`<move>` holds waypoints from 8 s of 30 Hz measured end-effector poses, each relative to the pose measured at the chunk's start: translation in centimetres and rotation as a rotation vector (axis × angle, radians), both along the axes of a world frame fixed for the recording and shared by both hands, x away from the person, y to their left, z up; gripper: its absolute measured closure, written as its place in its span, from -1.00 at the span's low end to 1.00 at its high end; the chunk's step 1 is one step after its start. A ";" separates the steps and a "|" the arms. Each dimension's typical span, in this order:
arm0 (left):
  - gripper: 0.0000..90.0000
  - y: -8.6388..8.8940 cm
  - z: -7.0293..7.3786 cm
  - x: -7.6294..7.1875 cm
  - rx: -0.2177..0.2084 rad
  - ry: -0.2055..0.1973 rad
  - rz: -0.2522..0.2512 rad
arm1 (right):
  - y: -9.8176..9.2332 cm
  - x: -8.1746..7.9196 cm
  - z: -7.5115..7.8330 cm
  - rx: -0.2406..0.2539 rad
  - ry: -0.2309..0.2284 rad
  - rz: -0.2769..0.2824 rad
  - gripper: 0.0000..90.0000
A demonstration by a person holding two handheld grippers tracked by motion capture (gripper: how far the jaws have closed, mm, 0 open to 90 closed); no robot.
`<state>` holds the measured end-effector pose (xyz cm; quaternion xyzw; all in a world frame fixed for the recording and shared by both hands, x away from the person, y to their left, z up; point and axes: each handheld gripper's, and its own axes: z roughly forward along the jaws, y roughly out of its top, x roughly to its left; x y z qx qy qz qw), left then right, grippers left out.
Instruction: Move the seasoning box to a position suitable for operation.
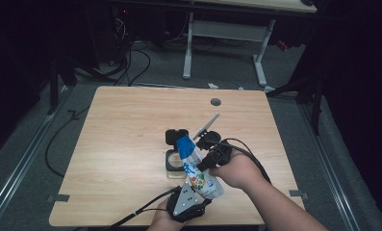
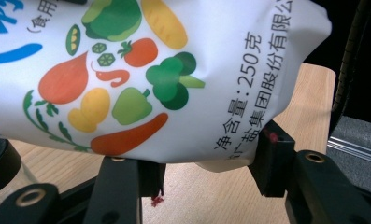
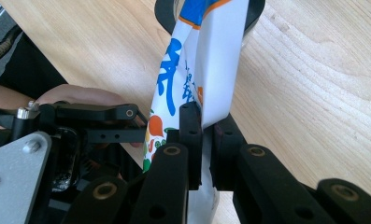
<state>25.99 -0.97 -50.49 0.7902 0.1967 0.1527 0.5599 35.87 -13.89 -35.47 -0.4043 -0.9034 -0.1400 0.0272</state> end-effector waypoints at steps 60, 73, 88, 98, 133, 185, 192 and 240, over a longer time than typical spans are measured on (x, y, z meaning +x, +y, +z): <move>0.17 0.1 0.8 0.5 -0.027 0.003 0.034 | 2.3 1.5 -0.5 -0.062 -0.051 0.068 0.90; 0.17 -0.4 1.4 0.9 -0.031 -0.008 0.035 | 2.3 1.7 -0.4 -0.065 -0.058 0.042 0.90; 0.18 -0.6 2.3 1.6 -0.028 -0.046 0.044 | 2.9 2.0 0.1 -0.074 -0.093 0.060 0.91; 0.18 -0.6 2.3 1.9 -0.029 -0.039 0.047 | 3.1 2.2 0.0 -0.079 -0.092 0.055 0.91; 0.18 -0.6 2.2 1.6 -0.070 -0.026 0.008 | 3.1 2.1 0.7 -0.120 -0.080 0.064 0.89; 0.20 -0.6 2.3 1.6 -0.070 -0.028 0.013 | 3.4 2.5 1.3 -0.066 -0.145 0.003 0.85; 0.20 -0.7 2.9 1.8 -0.094 -0.012 0.016 | 3.6 3.0 1.4 -0.063 -0.165 0.036 0.84; 0.20 -0.9 3.3 2.5 -0.094 -0.021 0.023 | 3.7 3.5 1.2 -0.065 -0.186 0.041 0.84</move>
